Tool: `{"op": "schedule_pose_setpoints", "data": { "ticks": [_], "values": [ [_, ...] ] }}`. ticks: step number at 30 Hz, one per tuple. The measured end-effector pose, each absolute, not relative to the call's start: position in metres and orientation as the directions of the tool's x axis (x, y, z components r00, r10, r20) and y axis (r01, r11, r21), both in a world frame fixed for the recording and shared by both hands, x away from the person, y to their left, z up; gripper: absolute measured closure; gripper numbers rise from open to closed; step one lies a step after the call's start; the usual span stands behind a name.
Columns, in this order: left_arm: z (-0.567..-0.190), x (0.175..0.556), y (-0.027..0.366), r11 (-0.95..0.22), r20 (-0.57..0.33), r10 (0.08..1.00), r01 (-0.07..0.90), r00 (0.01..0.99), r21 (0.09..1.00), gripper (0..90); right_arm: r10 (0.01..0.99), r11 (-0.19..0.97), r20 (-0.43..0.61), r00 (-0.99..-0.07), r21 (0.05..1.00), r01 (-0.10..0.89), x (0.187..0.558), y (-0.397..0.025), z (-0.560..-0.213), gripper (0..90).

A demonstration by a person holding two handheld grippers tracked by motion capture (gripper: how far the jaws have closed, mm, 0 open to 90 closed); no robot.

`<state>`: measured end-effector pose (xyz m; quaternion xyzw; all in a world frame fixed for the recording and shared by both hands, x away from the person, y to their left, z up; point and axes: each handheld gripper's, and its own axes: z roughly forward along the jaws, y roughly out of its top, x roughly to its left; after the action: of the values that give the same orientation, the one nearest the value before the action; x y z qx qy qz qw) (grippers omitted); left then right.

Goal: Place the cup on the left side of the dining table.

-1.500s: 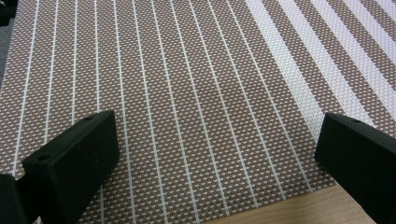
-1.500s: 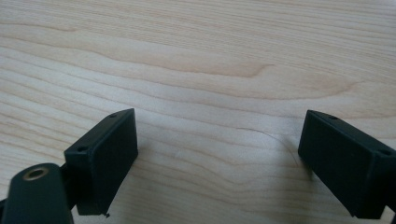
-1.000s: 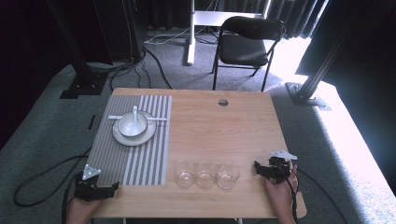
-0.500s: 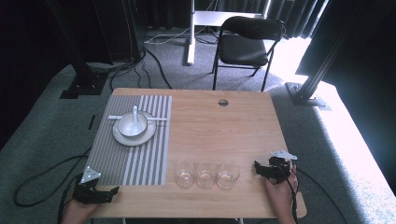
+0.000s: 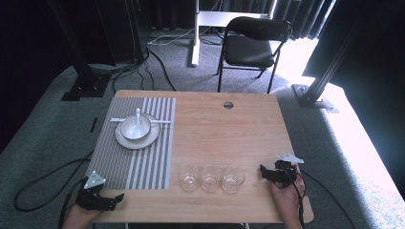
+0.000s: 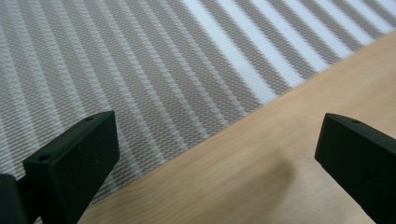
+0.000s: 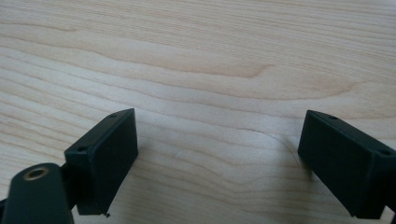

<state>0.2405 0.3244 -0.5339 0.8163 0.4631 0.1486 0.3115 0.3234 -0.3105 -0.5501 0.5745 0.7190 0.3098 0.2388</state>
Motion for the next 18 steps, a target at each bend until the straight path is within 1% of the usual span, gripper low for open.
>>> {"op": "schedule_pose_setpoints", "data": {
  "ticks": [8, 12, 18],
  "values": [
    [-0.532, 0.244, 0.317, -0.396, -0.033, 0.841, 0.657, 0.540, 0.641, 0.2, 0.974, 0.149, 0.012, -0.227, 0.720, 0.678, 0.323, -0.310, -0.550, 11.4],
    [-0.529, 0.244, 0.312, -0.411, -0.038, 0.824, 0.642, 0.566, 0.648, 0.2, 0.974, 0.149, 0.012, -0.227, 0.720, 0.678, 0.323, -0.310, -0.550, 11.4],
    [-0.525, 0.245, 0.304, -0.431, -0.015, 0.816, 0.624, 0.578, 0.652, 0.2, 0.974, 0.149, 0.012, -0.227, 0.720, 0.678, 0.323, -0.310, -0.550, 11.4]
  ]
}}
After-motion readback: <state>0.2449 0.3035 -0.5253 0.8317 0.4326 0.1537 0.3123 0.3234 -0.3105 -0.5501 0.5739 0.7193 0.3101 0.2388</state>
